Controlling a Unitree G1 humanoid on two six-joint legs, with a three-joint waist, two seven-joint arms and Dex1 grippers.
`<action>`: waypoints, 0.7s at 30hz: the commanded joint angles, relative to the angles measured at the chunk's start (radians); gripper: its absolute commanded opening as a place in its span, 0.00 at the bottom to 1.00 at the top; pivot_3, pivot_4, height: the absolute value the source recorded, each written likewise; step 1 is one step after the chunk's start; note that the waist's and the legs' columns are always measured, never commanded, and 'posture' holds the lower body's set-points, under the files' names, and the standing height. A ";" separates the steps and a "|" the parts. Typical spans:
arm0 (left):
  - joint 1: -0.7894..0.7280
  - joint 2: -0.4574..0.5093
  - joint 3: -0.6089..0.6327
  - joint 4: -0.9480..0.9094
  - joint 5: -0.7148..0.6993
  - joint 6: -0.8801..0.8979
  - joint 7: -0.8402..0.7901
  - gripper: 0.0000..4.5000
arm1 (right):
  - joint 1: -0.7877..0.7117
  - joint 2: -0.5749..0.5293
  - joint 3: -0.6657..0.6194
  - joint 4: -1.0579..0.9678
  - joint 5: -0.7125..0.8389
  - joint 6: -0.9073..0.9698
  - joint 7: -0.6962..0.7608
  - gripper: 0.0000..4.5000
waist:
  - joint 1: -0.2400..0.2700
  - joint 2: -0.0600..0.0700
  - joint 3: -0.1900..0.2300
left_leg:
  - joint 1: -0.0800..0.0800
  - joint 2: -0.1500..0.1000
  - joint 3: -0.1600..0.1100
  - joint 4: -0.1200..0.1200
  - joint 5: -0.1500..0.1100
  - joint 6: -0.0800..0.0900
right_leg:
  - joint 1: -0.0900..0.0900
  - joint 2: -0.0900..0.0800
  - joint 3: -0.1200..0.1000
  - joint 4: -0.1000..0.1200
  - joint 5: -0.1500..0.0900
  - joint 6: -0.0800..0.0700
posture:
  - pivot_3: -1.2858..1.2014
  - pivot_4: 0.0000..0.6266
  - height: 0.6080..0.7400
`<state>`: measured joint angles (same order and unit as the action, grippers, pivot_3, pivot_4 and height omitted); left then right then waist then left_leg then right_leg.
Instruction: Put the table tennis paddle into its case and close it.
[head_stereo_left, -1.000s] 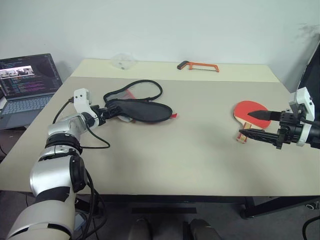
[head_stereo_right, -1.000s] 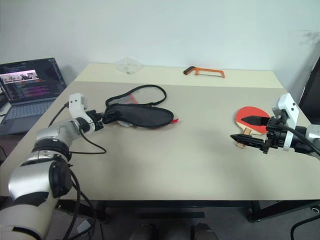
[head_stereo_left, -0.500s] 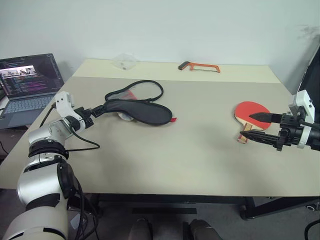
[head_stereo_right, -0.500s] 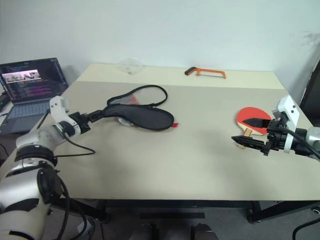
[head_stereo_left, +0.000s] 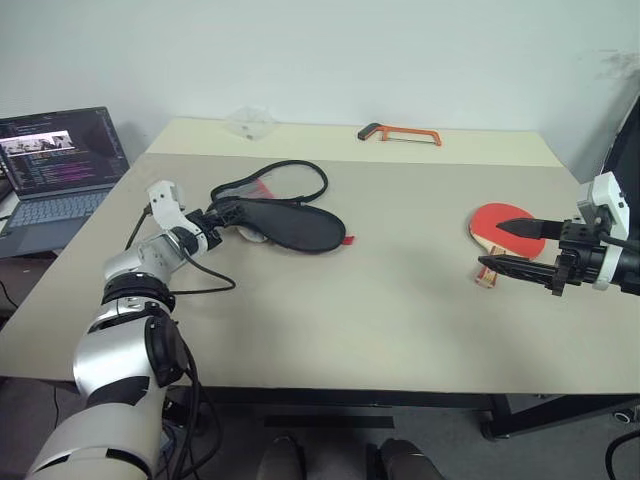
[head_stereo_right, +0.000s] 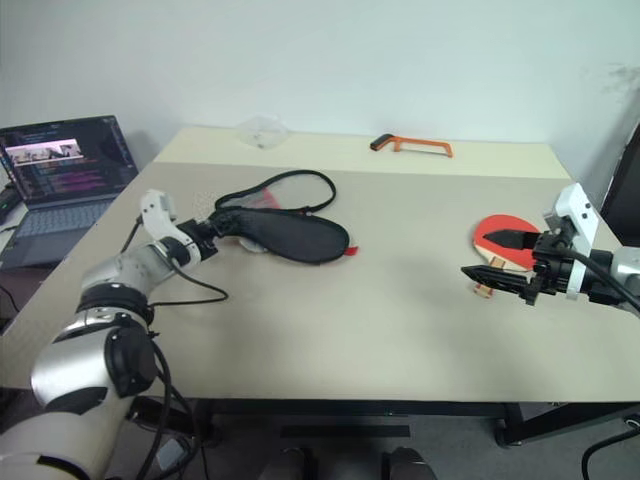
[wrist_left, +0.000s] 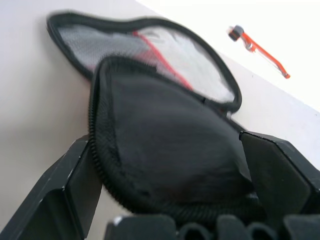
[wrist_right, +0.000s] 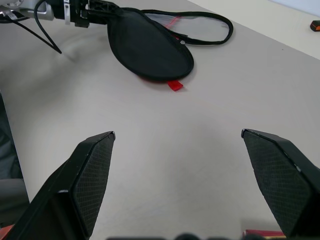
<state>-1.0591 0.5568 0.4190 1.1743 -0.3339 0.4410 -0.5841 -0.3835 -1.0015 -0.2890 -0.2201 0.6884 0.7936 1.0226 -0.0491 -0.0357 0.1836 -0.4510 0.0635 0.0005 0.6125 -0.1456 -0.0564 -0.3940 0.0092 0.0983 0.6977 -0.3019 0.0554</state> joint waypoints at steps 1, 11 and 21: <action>-0.031 0.010 0.005 -0.030 -0.016 -0.006 -0.020 0.96 | -0.002 -0.015 -0.023 -0.024 0.006 -0.007 -0.003 1.00 | -0.001 0.000 0.000 | 0.000 0.000 0.000 0.000 0.000 0.000 | 0.000 0.000 0.000 0.000 0.000 0.000 | 0.52 0.24 1.00; 0.077 -0.126 0.000 -0.428 -0.016 0.015 0.243 0.36 | 0.017 -0.024 -0.037 -0.030 0.004 -0.007 -0.006 1.00 | 0.002 0.000 0.000 | 0.000 0.000 0.000 0.000 0.000 0.000 | 0.001 0.000 0.000 0.000 0.000 0.000 | 0.52 0.24 1.00; 0.299 -0.453 -0.147 -0.888 0.141 -0.060 0.665 0.01 | -0.006 -0.023 -0.010 -0.020 -0.005 -0.014 -0.001 1.00 | 0.011 0.000 0.000 | 0.003 -0.002 -0.001 0.001 0.000 0.000 | 0.005 -0.001 0.001 -0.002 0.003 -0.001 | 0.52 0.24 1.00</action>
<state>-0.7606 0.1252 0.3032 0.3514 -0.2153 0.4000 0.0295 -0.3687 -1.0043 -0.2897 -0.2247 0.6864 0.7934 1.0210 -0.0378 -0.0358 0.1836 -0.4480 0.0616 -0.0002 0.6135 -0.1455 -0.0566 -0.3884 0.0079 0.0992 0.6956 -0.2991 0.0552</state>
